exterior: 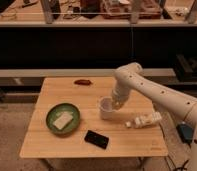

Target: Pick up the ceramic cup

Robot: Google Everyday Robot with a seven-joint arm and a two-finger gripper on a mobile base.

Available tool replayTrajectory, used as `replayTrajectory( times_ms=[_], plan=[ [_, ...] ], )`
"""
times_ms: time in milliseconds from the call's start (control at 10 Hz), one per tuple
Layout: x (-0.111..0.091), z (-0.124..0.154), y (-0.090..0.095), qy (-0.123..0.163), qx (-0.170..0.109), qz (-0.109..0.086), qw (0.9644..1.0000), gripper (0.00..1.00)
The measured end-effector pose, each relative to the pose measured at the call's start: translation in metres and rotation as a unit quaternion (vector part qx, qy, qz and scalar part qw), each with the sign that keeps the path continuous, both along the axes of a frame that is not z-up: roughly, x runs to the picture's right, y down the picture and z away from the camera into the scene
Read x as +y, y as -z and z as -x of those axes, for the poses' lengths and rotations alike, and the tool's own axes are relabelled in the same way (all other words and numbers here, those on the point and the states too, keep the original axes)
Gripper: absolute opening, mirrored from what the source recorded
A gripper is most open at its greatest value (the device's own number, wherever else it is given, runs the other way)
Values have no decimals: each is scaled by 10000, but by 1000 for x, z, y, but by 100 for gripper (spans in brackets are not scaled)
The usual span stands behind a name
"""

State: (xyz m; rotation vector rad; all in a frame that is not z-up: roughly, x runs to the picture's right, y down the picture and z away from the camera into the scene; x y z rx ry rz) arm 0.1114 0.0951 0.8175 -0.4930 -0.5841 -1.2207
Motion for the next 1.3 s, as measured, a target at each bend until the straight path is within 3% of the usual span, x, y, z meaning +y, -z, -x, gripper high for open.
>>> replayTrajectory(
  times_ms=[200,400,600,800,1000,1300],
  plan=[
    [-3,-6,10,-267,-494,-49,9984,0],
    [-8,-16,24,-775,-1139,-224,9902,0],
    [-9,-19,31,-981,-1469,-266,9839,0],
    [-9,-17,37,-908,-1554,-350,9830,0],
    [-13,-13,46,-733,-1523,-460,9845,0],
    [-40,-15,81,-660,-1514,-583,9845,1]
  ],
)
